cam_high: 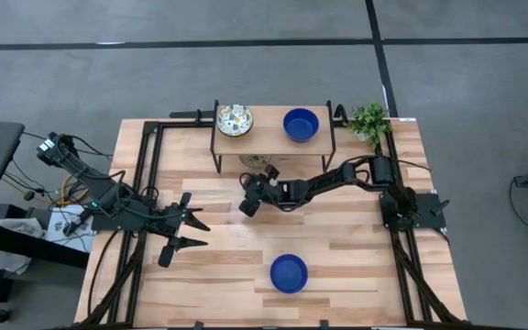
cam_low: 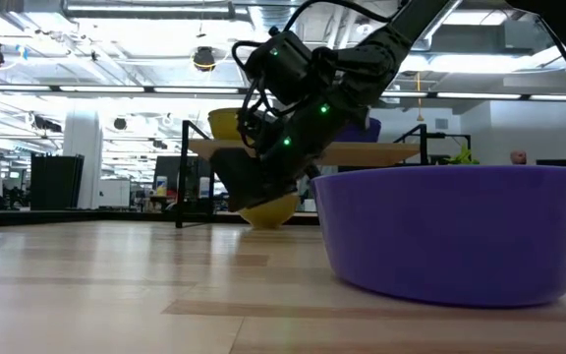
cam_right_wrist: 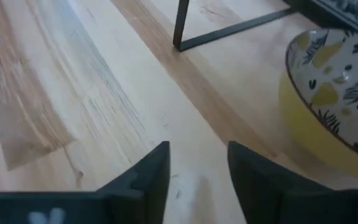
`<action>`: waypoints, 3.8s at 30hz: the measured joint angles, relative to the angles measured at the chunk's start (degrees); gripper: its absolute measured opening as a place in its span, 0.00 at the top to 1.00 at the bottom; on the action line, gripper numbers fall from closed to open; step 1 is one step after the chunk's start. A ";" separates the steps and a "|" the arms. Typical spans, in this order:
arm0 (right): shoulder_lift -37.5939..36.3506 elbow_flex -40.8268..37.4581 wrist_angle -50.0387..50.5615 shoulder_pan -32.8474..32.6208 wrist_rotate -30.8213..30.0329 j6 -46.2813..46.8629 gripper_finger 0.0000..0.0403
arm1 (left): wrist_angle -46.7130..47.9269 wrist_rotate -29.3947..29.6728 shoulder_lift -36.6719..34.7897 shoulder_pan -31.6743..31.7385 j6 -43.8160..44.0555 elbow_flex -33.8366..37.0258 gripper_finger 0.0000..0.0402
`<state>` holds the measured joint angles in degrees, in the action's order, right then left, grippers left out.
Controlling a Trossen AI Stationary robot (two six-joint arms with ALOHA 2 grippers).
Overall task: Pick & Place Mini bowls
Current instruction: Stack the white bowl on top of the white bowl on the shelf
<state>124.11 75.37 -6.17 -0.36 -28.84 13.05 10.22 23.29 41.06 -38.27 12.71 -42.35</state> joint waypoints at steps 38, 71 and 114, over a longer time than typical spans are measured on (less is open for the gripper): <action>-0.35 4.66 8.36 2.28 -7.25 -16.11 0.51 | 0.02 0.66 -0.07 0.01 -3.89 0.00 0.59; -0.28 4.66 17.80 3.06 -7.00 -16.05 0.92 | 0.04 0.64 -0.08 0.01 -3.89 -0.01 0.59; -0.26 6.02 18.25 -8.05 -3.72 -13.34 1.00 | 0.04 0.66 -0.09 0.01 -3.89 0.00 0.59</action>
<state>123.85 81.39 12.08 -8.41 -32.55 -0.30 10.26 23.94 40.97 -38.26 8.82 -42.35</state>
